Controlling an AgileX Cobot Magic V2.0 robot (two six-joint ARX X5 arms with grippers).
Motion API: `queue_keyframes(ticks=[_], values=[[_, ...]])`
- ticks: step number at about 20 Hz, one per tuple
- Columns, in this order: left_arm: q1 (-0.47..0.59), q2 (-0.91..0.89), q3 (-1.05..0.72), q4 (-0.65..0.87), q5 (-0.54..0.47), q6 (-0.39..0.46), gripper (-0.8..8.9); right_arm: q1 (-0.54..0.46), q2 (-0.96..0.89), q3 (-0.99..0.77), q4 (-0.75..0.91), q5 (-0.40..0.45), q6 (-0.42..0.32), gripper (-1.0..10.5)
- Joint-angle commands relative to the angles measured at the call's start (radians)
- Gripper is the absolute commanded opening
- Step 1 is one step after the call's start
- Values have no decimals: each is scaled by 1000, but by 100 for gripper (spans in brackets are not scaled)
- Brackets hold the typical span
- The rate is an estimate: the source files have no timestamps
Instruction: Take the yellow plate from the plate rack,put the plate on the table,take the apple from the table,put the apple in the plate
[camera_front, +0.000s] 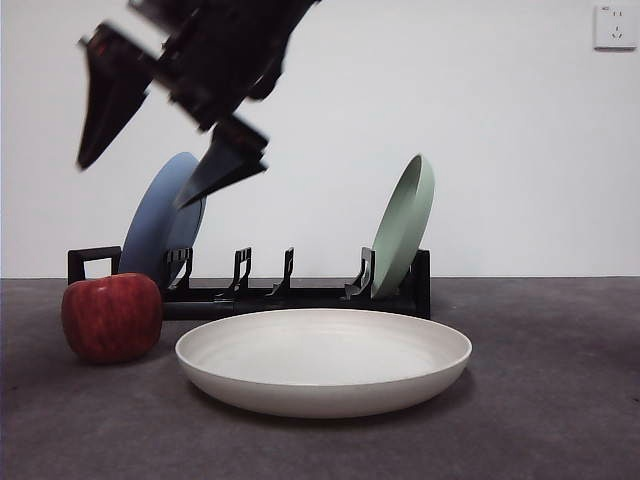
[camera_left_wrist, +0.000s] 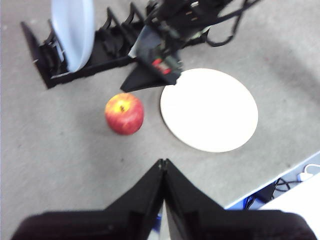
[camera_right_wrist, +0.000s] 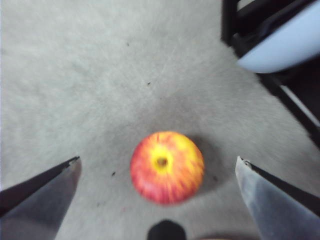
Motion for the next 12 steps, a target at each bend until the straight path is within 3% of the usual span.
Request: queue_keyframes(ticks=[1, 5, 12], values=[[-2, -21, 2, -26, -6, -14, -7, 23, 79, 64, -26, 18, -6, 668], [-2, -31, 2, -35, -5, -12, -7, 46, 142, 87, -31, 76, 0, 671], [-2, -31, 2, -35, -2, 7, -7, 50, 216, 87, -26, 103, 29, 671]])
